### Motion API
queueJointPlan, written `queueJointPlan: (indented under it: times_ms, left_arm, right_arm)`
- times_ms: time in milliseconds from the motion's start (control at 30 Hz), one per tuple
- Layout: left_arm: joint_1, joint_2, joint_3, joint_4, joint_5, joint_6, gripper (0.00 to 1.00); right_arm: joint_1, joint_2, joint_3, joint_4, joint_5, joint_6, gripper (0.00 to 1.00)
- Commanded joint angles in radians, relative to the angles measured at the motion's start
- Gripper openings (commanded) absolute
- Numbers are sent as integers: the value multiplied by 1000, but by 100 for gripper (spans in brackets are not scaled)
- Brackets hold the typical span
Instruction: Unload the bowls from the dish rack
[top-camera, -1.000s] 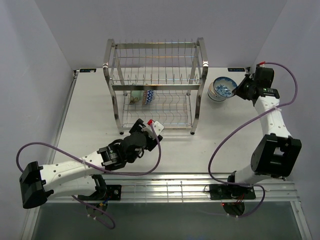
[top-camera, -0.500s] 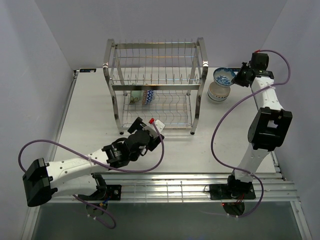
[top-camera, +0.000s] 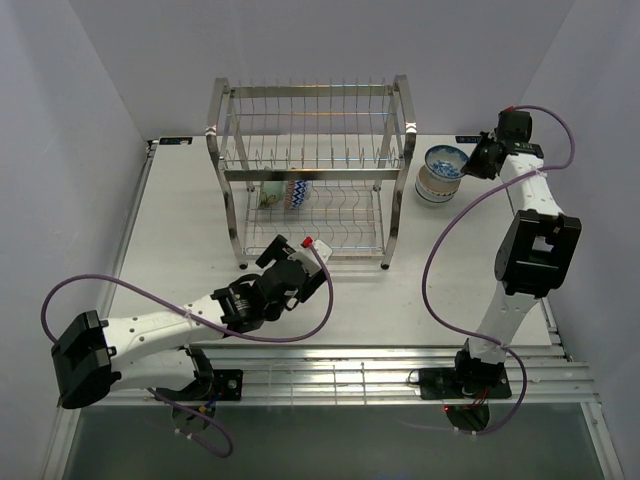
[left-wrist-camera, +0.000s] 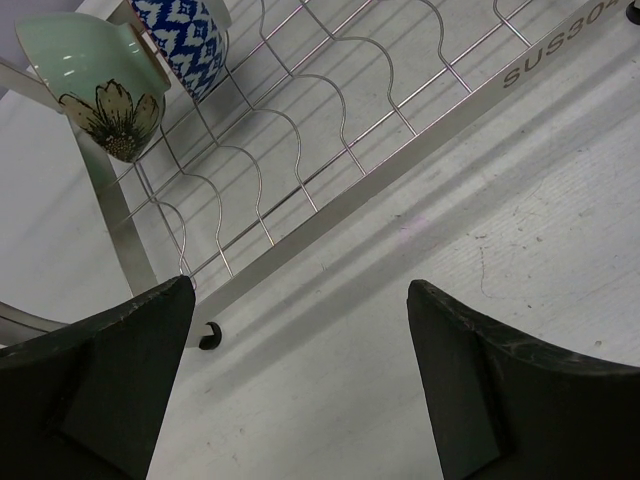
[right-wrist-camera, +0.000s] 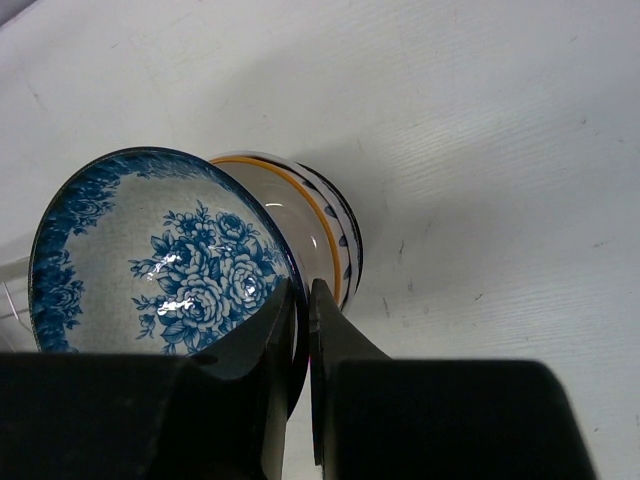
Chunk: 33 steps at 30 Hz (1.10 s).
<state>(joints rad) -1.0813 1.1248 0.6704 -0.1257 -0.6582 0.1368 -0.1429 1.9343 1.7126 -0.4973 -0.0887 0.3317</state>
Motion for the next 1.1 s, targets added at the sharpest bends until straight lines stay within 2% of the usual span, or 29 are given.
queueJointPlan:
  times_ms: [0,367,467,500,700,900,1067]
  left_arm:
    - [8,-5,41,-3,-12,-12,98]
    - [11,15,49,-12,-12,-11,98]
    - [11,23,54,-18,-17,-13,98]
    - [11,23,54,-20,-17,-13,98]
    - [12,21,54,-23,-23,-13,98]
    - [14,24,58,-26,-20,-11,98]
    - [17,23,55,-32,-24,-9,98]
  right_arm:
    - [0,3,-5,63,-25,-5,8]
    - [12,51,15,49,-26,-20,10]
    - [17,71,35,34,-29,-22,17]
    - [19,74,36,34,-31,-22,23]
    - [26,71,44,32,-31,-22,36]
    - [28,49,77,6,-20,-31,44]
    - [28,20,100,-14,9,-34,46]
